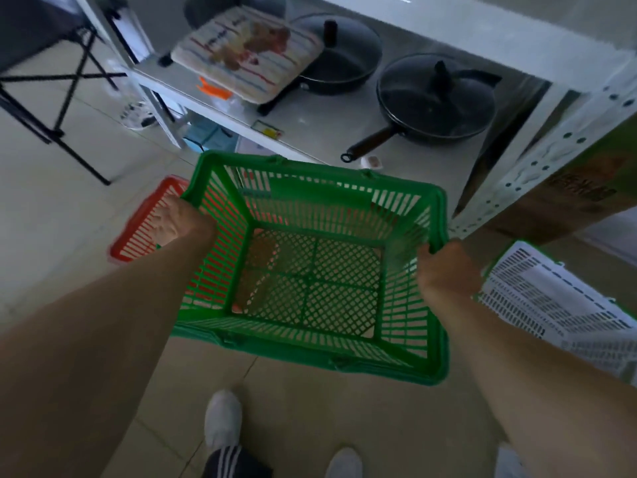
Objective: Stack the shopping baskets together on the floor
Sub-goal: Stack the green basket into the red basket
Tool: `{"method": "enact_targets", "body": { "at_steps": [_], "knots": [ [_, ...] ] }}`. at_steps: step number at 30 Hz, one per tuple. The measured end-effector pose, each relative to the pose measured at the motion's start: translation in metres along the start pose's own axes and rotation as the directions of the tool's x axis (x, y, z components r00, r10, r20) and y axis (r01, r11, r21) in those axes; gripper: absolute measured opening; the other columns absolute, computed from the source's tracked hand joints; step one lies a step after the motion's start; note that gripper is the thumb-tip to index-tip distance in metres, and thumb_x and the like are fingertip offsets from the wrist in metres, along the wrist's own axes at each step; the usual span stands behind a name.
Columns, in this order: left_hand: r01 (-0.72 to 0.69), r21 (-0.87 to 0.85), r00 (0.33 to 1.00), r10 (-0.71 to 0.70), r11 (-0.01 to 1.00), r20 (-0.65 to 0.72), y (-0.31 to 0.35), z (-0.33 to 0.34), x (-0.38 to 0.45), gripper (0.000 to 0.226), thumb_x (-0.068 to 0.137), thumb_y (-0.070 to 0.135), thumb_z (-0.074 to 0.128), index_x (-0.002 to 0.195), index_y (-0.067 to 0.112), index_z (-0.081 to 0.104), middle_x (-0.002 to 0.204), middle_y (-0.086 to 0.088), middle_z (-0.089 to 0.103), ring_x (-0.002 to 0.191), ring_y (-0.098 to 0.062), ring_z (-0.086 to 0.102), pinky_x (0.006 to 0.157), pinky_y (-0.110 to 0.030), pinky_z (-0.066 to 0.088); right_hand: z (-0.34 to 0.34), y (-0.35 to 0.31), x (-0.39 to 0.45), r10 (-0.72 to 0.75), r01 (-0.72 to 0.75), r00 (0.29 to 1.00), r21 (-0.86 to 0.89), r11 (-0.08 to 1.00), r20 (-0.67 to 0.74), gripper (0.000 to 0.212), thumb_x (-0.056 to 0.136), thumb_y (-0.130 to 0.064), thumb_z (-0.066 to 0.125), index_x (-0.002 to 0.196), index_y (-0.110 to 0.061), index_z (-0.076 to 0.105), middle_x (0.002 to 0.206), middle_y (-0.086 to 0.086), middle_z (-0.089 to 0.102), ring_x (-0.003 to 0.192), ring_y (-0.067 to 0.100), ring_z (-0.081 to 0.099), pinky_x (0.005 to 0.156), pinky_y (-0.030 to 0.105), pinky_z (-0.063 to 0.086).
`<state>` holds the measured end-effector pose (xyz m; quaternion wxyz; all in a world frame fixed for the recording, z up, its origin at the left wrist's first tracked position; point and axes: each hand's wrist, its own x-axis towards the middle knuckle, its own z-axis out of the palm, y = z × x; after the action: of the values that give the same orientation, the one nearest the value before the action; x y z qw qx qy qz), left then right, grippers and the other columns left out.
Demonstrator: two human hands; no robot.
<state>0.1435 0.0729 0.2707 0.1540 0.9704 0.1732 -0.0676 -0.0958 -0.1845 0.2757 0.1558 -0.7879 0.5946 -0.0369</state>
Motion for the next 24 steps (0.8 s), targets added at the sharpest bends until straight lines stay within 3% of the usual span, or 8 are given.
{"method": "enact_targets", "body": {
  "at_steps": [6, 10, 13, 19, 24],
  "knots": [
    [0.077, -0.025, 0.997, -0.078, 0.997, -0.016, -0.029, -0.017, 0.069, 0.061, 0.081, 0.018, 0.066, 0.136, 0.01, 0.042, 0.14, -0.02, 0.047, 0.131, -0.036, 0.042, 0.107, -0.047, 0.03, 0.019, -0.059, -0.024, -0.094, 0.093, 0.993, 0.026, 0.995, 0.072, 0.042, 0.095, -0.042, 0.047, 0.111, -0.004, 0.056, 0.105, 0.017, 0.066, 0.097, 0.038, 0.065, 0.076, 0.039, 0.049],
    [0.079, -0.012, 0.997, -0.079, 0.997, -0.025, -0.054, -0.025, 0.117, 0.062, 0.083, 0.02, 0.063, 0.139, 0.009, 0.038, 0.141, -0.021, 0.045, 0.132, -0.036, 0.041, 0.107, -0.046, 0.03, 0.044, -0.105, -0.04, -0.127, 0.122, 0.989, 0.075, 0.99, 0.069, 0.039, 0.092, -0.041, 0.052, 0.103, -0.005, 0.059, 0.102, 0.018, 0.066, 0.094, 0.038, 0.065, 0.074, 0.039, 0.051],
    [0.071, 0.001, 0.996, -0.071, 0.997, -0.05, -0.072, -0.031, 0.151, 0.06, 0.085, 0.02, 0.062, 0.139, 0.008, 0.037, 0.138, -0.022, 0.047, 0.13, -0.038, 0.043, 0.105, -0.048, 0.032, 0.061, -0.14, -0.05, -0.158, 0.155, 0.985, 0.055, 0.986, 0.07, 0.031, 0.092, -0.039, 0.053, 0.088, -0.009, 0.058, 0.093, 0.016, 0.068, 0.086, 0.033, 0.065, 0.066, 0.031, 0.04],
    [0.041, 0.042, 0.997, -0.038, 0.998, -0.06, -0.098, -0.044, 0.222, 0.071, 0.084, 0.019, 0.061, 0.145, 0.004, 0.029, 0.141, -0.024, 0.043, 0.132, -0.041, 0.041, 0.107, -0.049, 0.032, 0.093, -0.212, -0.069, -0.159, 0.161, 0.977, 0.002, 0.987, 0.14, 0.041, 0.096, -0.041, 0.048, 0.107, -0.005, 0.065, 0.099, 0.014, 0.07, 0.09, 0.033, 0.067, 0.063, 0.03, 0.041],
    [-0.025, 0.066, 0.999, 0.027, 0.998, -0.032, -0.099, -0.048, 0.278, 0.066, 0.084, 0.017, 0.061, 0.142, 0.003, 0.032, 0.139, -0.025, 0.044, 0.13, -0.042, 0.041, 0.107, -0.05, 0.033, 0.125, -0.25, -0.083, -0.106, 0.11, 0.988, -0.034, 0.993, 0.11, 0.043, 0.095, -0.04, 0.051, 0.107, -0.002, 0.063, 0.104, 0.017, 0.068, 0.097, 0.036, 0.066, 0.071, 0.038, 0.048]
  ]
}}
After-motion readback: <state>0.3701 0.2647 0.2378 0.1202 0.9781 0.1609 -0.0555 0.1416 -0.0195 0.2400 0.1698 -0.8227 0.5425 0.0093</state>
